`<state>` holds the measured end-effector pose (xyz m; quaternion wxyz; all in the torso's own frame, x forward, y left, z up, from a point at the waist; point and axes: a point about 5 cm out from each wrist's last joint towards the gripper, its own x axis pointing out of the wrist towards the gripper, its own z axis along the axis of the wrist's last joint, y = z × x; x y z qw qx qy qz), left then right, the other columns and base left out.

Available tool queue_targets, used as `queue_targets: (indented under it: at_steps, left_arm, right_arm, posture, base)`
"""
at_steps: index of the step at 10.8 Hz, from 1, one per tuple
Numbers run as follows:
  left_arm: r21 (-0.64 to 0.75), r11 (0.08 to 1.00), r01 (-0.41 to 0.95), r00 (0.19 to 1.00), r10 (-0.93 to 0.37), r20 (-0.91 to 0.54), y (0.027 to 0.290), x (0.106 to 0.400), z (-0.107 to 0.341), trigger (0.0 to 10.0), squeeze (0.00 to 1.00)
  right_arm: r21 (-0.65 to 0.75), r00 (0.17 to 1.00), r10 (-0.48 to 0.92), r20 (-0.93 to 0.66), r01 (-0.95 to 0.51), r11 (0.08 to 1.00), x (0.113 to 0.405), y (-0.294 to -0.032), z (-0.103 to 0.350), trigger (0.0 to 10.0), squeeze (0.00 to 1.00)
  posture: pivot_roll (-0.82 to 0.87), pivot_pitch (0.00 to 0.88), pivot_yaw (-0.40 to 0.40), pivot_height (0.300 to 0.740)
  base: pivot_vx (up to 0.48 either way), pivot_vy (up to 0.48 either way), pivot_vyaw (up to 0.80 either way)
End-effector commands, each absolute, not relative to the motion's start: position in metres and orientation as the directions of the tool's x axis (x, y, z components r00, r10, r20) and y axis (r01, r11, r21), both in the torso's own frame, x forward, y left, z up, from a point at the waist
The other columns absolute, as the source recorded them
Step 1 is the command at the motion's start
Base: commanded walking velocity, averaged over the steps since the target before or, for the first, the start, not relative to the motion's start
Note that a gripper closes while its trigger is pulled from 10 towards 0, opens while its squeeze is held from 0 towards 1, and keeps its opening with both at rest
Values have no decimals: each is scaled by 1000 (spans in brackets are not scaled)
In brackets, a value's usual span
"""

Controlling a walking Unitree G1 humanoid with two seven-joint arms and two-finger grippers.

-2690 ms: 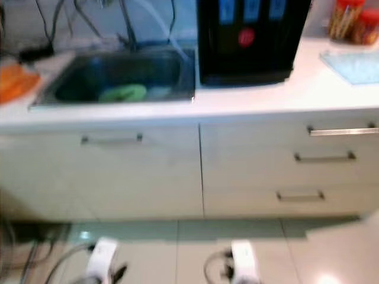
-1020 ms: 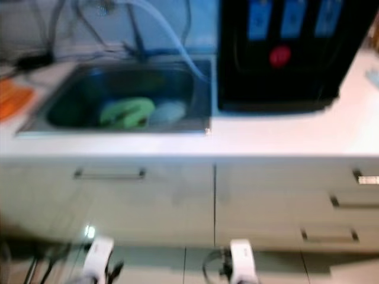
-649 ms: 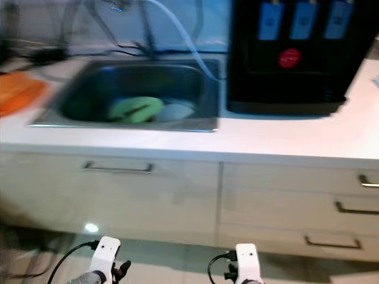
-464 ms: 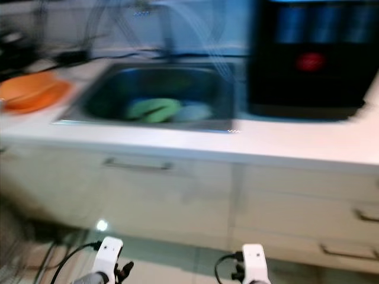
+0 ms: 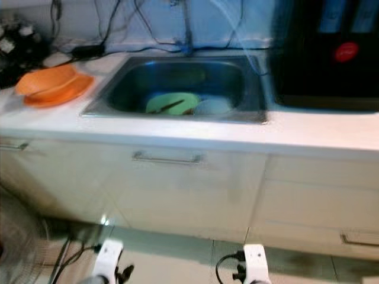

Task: Kitchen organization

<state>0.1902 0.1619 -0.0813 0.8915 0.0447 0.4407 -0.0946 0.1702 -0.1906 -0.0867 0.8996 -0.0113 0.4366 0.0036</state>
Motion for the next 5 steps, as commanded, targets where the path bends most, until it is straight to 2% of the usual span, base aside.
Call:
queue_targets:
  at_steps: [1,3,5]
  left_arm:
    - [25,981,192,588,-95,-803,173,187,-82,10000,0]
    - [25,981,190,589,-94,-803,172,187,-82,10000,0]
    - [27,981,192,589,-93,-803,173,186,-82,10000,0]
  right_arm:
    - [-1,629,18,-777,-30,1000,172,-182,-86,10000,0]
    - [5,626,21,-779,-27,1000,171,-182,-87,10000,0]
    - [10,621,24,-783,-26,1000,170,-182,-88,10000,0]
  posture:
    - [26,42,114,740]
    - [26,31,114,740]
    - [28,31,114,740]
  base:
    - [0,356,0]
    - [0,362,0]
    - [0,354,-800]
